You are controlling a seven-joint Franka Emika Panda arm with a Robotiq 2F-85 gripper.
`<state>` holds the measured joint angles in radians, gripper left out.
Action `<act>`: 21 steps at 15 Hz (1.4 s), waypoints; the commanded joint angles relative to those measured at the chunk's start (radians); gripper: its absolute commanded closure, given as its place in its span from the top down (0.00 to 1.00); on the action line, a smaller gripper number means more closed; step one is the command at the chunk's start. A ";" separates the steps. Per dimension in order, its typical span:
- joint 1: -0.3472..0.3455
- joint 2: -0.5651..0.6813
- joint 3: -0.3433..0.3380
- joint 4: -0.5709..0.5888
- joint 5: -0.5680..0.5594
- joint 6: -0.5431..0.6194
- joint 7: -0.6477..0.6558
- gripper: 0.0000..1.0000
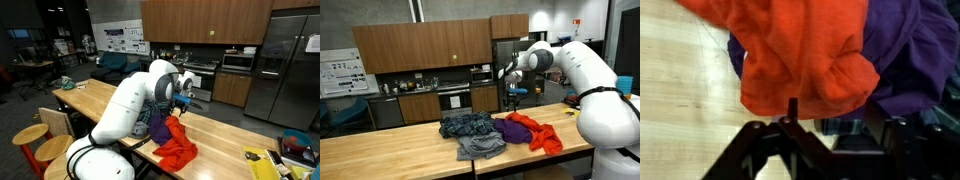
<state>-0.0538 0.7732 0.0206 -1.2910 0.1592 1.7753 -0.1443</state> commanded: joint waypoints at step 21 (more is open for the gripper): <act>-0.007 0.000 0.003 0.019 -0.018 -0.036 0.013 0.72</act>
<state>-0.0618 0.7866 0.0201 -1.2667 0.1591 1.7513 -0.1382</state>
